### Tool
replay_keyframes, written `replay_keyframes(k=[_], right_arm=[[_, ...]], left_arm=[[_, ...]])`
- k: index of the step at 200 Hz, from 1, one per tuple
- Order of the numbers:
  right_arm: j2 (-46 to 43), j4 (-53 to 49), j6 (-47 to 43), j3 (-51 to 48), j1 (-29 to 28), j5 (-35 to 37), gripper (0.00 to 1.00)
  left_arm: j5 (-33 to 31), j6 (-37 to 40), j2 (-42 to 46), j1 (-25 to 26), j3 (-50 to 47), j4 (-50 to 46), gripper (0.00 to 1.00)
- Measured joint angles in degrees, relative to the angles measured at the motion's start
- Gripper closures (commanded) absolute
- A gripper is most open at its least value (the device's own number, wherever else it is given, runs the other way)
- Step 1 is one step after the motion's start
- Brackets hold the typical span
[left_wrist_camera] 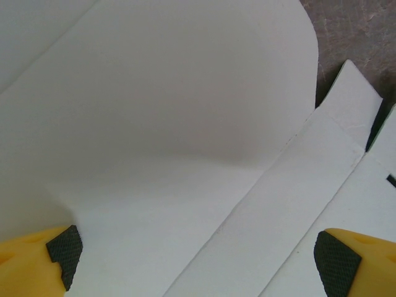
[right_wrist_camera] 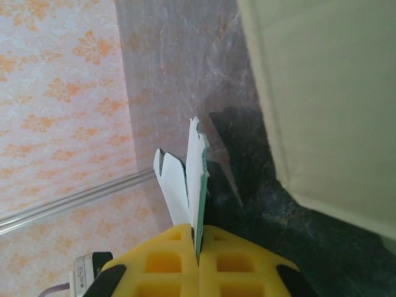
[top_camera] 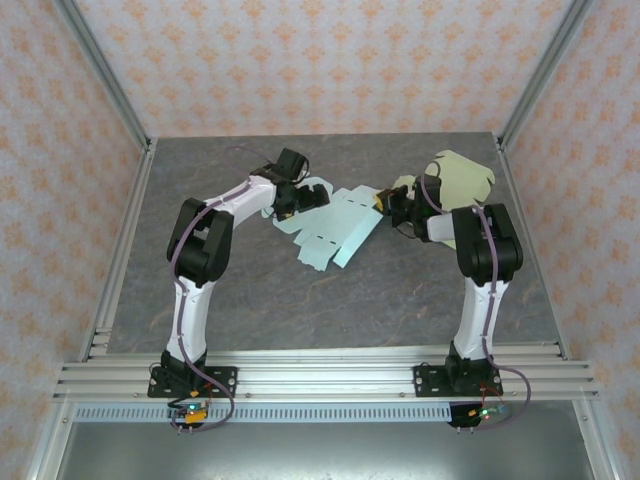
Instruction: Fold the paper box
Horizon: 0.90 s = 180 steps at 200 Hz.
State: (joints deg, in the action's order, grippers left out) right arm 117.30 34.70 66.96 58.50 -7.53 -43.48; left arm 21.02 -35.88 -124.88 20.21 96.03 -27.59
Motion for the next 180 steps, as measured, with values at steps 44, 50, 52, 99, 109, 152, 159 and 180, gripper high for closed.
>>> replay_keyframes(k=[44,50,52,99,109,152,159,180], right_arm=[[-12.37,-12.41,-15.8,0.79,-3.23,4.2,0.99],[-14.95,-15.08,-19.43,1.84,-4.28,5.44,0.99],[-15.72,-15.82,-20.35,2.25,-4.61,5.81,0.99],[-29.59,-30.05,-48.98,13.53,-16.31,21.79,0.99],[-30.84,-32.59,-55.78,15.61,-20.09,25.88,0.98],[-28.28,-41.55,-76.89,19.37,-36.28,38.21,0.47],[-26.56,-43.3,-78.58,19.39,-38.75,38.75,0.45],[-22.03,-47.89,-79.28,18.23,-43.93,36.74,0.41]], left_arm=[[6.19,-4.9,9.07,-7.17,0.37,-0.7,0.0],[6.73,-5.27,10.6,-8.59,1.11,-0.96,0.0],[6.99,-5.33,11.1,-9.07,1.42,-1.05,0.0],[9.11,-7.65,22.69,-18.18,-0.07,0.87,0.0],[9.44,-8.31,24.37,-19.19,-3.04,1.88,0.0],[10.12,-8.41,24.61,-20.76,-13.88,2.8,0.0],[10.12,-8.07,24.57,-21.0,-15.47,2.8,0.0],[10.23,-7.15,24.57,-21.84,-19.96,2.95,0.0]])
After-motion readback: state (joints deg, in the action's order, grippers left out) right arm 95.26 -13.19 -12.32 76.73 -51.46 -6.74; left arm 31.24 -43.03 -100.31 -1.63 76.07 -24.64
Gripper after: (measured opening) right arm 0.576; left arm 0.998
